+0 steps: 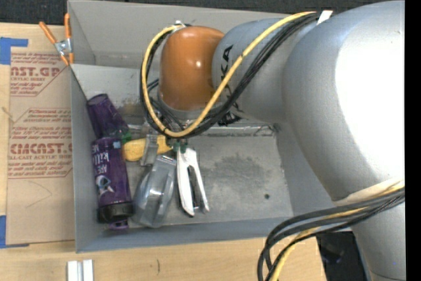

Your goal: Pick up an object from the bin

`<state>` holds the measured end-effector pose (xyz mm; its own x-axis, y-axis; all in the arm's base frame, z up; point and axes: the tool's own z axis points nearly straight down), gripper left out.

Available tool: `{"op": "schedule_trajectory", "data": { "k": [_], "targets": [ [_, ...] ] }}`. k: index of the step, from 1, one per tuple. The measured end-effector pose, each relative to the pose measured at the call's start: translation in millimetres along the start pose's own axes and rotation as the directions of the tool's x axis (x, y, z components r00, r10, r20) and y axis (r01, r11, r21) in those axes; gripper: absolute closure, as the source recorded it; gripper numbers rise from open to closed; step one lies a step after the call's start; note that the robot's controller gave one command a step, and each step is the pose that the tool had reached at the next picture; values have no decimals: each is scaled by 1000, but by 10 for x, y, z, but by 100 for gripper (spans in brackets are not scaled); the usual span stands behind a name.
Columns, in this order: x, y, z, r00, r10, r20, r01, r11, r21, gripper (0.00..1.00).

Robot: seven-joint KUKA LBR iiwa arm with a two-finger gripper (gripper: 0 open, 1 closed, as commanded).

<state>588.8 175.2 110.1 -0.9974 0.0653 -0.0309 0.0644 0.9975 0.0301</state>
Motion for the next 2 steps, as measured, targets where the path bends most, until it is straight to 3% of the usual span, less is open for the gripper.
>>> {"op": "schedule_trajectory", "data": {
  "k": [2],
  "targets": [
    [3, 7, -438, 1000, 0, -8, 0, 1000, 3, 100]
  ]
}}
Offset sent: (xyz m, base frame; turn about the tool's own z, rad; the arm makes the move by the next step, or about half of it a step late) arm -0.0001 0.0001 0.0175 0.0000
